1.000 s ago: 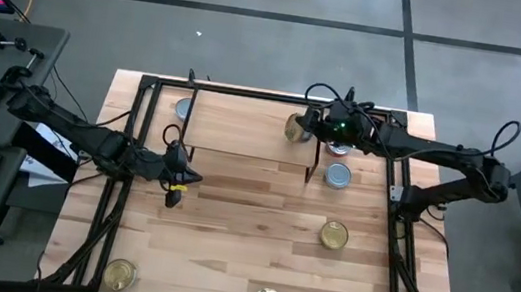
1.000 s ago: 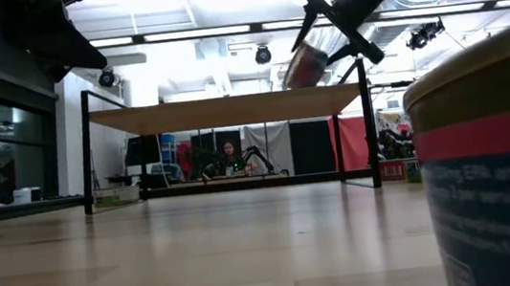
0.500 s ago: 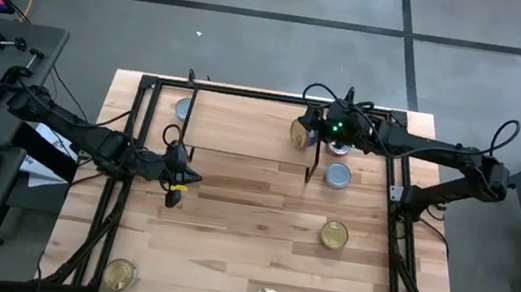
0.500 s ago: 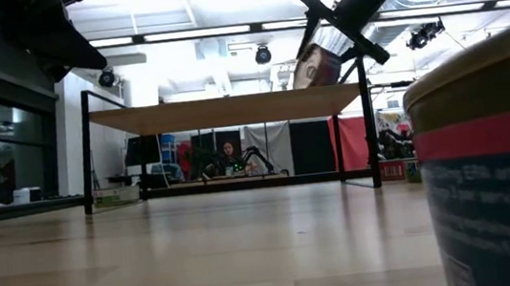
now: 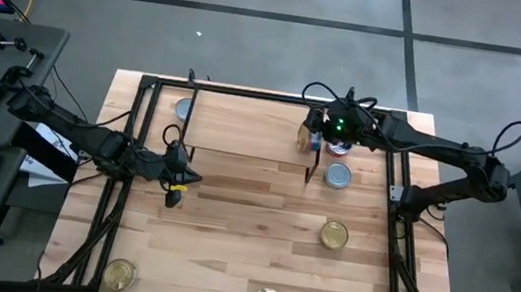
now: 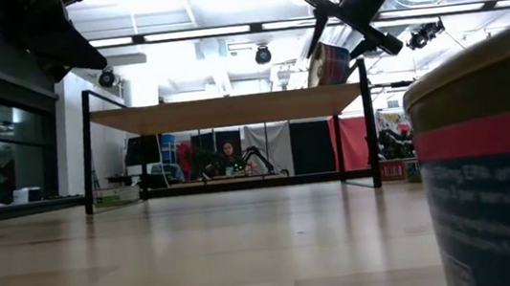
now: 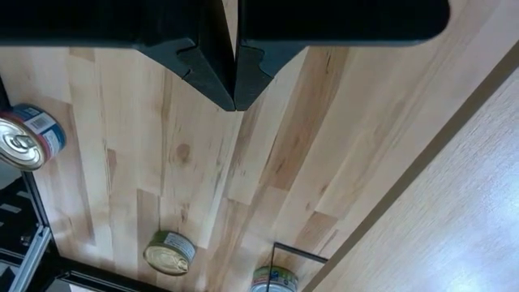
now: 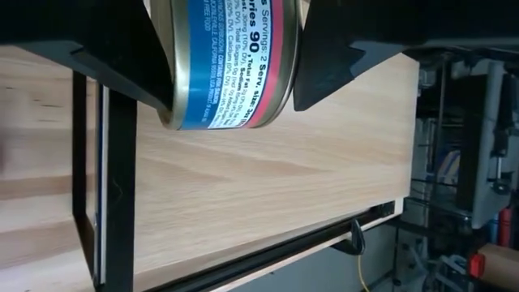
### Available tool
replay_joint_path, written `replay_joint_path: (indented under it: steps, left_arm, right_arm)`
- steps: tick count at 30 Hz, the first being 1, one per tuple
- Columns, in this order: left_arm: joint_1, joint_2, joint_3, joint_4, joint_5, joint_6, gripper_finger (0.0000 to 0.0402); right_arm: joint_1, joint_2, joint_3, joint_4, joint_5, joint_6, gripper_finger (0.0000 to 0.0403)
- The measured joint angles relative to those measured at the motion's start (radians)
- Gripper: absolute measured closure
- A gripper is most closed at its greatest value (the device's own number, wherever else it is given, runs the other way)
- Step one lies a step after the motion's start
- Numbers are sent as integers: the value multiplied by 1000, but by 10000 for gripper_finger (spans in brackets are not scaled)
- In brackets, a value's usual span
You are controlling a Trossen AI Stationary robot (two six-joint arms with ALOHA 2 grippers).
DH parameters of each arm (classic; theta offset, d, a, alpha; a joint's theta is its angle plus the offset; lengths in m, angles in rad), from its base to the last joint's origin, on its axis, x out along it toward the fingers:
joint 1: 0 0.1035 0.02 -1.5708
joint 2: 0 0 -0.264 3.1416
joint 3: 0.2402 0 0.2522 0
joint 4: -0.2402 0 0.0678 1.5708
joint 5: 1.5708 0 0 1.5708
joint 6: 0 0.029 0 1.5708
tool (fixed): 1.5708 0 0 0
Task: Stack canned seafood by type on shelf
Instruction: Put the top blue pink tuna can on the shelf
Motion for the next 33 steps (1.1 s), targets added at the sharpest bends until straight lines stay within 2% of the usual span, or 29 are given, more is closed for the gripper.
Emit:
replay_joint_path:
  steps: [12,18,25,30,33]
  left_arm:
    - [0,0,0,0,0,-2,402]
    - [0,0,0,0,0,-2,401]
    - [0,0,0,15,0,-2,401]
    - [0,0,0,51,1,-1,402]
    - [0,0,0,63,1,4,401]
  right_arm:
    - [1,3,-5,64,-18,-18,217]
    - [3,10,-9,149,-39,31,220]
    - [40,64,-7,393,-86,62,222]
    - [71,138,-6,403,-31,123,223]
    - [89,177,-7,469,-6,163,223]
